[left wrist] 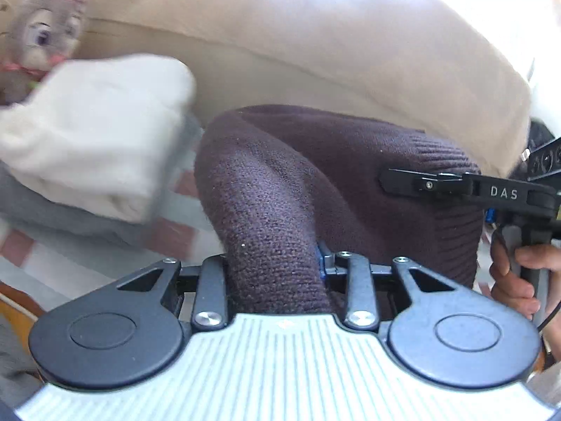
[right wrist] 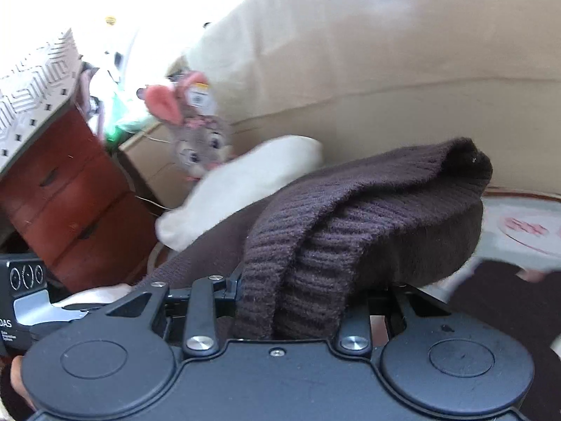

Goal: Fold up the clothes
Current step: 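Carry the folded sweater with both grippers toward the white and grey clothes stack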

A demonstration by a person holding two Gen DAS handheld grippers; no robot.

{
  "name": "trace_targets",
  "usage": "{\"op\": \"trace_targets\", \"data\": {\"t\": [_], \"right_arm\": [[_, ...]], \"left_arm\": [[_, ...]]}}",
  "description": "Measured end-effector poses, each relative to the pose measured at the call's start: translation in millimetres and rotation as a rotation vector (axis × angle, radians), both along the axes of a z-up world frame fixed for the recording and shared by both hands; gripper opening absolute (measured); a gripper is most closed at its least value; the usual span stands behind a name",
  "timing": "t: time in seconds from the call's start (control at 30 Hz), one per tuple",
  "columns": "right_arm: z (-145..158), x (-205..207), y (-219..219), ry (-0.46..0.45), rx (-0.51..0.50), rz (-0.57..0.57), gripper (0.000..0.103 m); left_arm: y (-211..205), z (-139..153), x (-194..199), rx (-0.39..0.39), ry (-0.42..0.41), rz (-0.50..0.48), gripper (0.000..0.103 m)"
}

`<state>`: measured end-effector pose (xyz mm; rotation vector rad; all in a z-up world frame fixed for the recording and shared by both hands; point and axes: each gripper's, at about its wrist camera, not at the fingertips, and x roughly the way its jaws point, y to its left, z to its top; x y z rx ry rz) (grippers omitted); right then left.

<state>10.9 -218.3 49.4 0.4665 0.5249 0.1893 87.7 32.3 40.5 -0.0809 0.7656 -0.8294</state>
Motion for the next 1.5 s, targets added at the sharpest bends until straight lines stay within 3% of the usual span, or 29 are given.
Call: {"op": "trace_targets", "data": {"t": [0.17, 0.43, 0.53, 0.63, 0.77, 0.83, 0.87, 1.0, 1.07, 1.17, 1.33, 1.5], "right_arm": [[29, 69, 37, -0.07, -0.026, 0.118, 0.04], [76, 217, 75, -0.171, -0.017, 0.214, 0.04], [64, 277, 82, -0.157, -0.021, 0.221, 0.047], [18, 333, 78, 0.013, 0.018, 0.123, 0.053], [-40, 333, 62, 0.107, 0.126, 0.032, 0.053], [-55, 308, 46, 0.09, 0.246, 0.09, 0.066], [-60, 295, 41, 0.092, 0.288, 0.124, 0.066], [-72, 260, 41, 0.087, 0.321, 0.248, 0.07], [-75, 258, 47, 0.085, 0.284, 0.24, 0.08], [-76, 263, 54, 0.077, 0.267, 0.203, 0.081], [-78, 302, 44, 0.065, 0.449, 0.08, 0.092], [-74, 354, 58, 0.095, 0.244, 0.091, 0.092]], "left_arm": [[45, 42, 47, 0.021, -0.074, 0.08, 0.029], [89, 97, 172, 0.082, -0.155, 0.243, 0.03], [97, 85, 238, 0.11, -0.072, 0.293, 0.031], [95, 37, 293, 0.199, 0.014, 0.288, 0.031], [103, -21, 317, 0.275, 0.167, 0.329, 0.036], [110, -21, 313, 0.229, 0.161, 0.334, 0.037], [112, -21, 311, 0.217, 0.157, 0.333, 0.037], [107, -24, 304, 0.236, 0.105, 0.329, 0.038], [106, -24, 304, 0.24, 0.106, 0.336, 0.038], [106, -22, 307, 0.241, 0.117, 0.34, 0.038], [109, -21, 310, 0.245, 0.136, 0.325, 0.039], [110, -23, 319, 0.249, 0.136, 0.28, 0.04]]}}
